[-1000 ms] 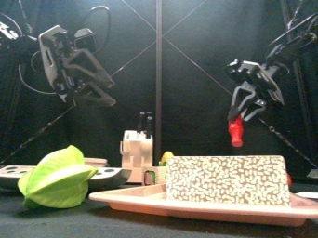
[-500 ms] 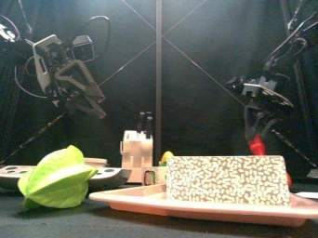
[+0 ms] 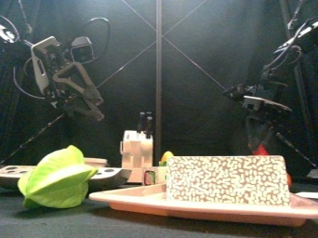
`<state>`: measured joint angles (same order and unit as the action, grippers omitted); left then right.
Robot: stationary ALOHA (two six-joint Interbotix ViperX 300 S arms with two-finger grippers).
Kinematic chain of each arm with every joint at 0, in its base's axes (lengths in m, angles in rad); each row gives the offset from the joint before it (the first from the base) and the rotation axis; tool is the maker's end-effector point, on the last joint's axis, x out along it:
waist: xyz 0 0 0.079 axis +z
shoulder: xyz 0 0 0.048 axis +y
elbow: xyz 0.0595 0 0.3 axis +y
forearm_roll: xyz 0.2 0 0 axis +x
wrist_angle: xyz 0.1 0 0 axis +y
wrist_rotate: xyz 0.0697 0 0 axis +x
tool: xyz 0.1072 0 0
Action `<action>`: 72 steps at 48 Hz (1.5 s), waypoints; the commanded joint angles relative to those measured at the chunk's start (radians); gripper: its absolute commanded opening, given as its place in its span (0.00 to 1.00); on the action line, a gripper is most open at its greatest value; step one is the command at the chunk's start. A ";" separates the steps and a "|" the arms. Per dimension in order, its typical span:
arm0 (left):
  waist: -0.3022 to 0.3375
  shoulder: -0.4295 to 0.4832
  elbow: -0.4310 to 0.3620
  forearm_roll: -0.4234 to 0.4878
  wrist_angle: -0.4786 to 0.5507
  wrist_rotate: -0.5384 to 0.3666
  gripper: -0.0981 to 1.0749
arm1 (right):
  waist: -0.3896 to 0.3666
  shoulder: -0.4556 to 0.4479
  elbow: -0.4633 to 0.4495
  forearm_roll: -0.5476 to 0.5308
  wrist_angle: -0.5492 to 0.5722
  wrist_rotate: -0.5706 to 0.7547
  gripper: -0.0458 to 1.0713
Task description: Place ketchup in bowl
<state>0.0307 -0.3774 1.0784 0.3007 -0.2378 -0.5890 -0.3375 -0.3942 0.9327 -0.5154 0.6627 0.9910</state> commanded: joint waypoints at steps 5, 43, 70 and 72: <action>-0.003 -0.005 -0.012 0.002 -0.005 0.002 0.80 | -0.008 0.034 -0.031 -0.023 0.021 0.003 0.61; -0.003 -0.005 -0.012 0.000 -0.003 0.000 0.80 | 0.018 0.044 -0.052 -0.023 0.014 0.003 0.79; 0.005 -0.026 -0.009 0.000 0.038 0.000 0.80 | 0.025 0.043 -0.067 -0.023 0.014 0.002 0.79; 0.003 -0.037 -0.008 0.000 0.055 0.000 0.80 | 0.026 0.041 -0.067 -0.025 0.014 0.002 0.79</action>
<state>0.0307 -0.3927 1.0799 0.3007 -0.2025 -0.5906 -0.3160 -0.3390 0.8820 -0.5369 0.6796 0.9925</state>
